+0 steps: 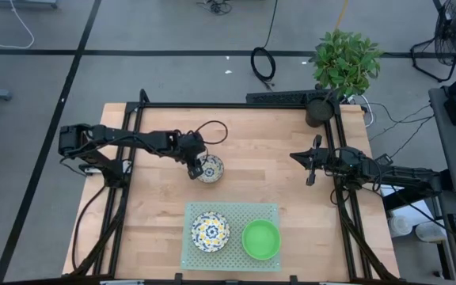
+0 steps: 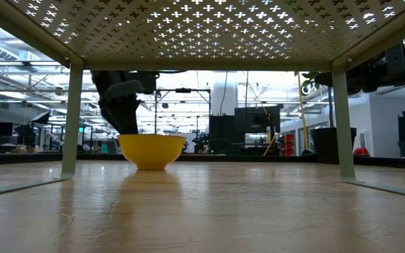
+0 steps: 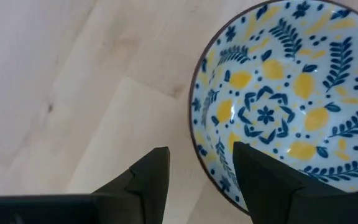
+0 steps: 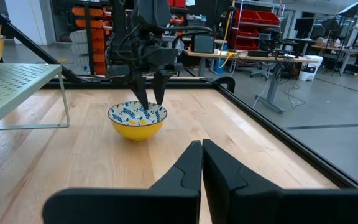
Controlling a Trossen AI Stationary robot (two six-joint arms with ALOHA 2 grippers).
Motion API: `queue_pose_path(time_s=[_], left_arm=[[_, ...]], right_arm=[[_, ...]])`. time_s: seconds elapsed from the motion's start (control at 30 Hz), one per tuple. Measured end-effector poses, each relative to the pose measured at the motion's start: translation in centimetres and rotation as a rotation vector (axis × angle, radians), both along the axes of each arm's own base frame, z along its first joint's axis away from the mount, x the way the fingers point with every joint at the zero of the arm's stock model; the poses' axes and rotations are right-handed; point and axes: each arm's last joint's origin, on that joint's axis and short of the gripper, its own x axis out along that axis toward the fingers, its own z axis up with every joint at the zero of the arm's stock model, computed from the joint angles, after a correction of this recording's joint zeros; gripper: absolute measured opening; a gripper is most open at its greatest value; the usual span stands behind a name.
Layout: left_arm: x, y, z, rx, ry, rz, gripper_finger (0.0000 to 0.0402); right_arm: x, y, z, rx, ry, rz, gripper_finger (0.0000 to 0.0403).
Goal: Pick & Place Mini bowls
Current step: Stack the top yellow patterned bowl on the yellow patterned bowl on the shelf
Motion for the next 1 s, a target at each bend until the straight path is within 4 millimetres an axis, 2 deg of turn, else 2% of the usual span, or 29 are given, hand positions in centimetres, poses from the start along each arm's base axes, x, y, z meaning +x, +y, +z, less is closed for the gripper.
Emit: queue_pose_path(time_s=[0.33, 0.67, 1.0], left_arm=[[-0.2, -0.1, -0.8, -0.032, -0.031, 0.047, 0.0182], [0.1, 0.0, -0.8, -0.041, -0.079, 0.074, 0.0182], [0.6, -0.1, -2.6, -0.089, -0.027, 0.028, 0.0182]], right_arm=[[0.0, 0.0, 0.0, 0.000, 0.000, 0.000, 0.0000], [0.0, 0.0, 0.0, 0.000, 0.000, 0.000, 0.0000], [0.0, 0.0, 0.0, 0.000, 0.000, 0.000, 0.0000]])
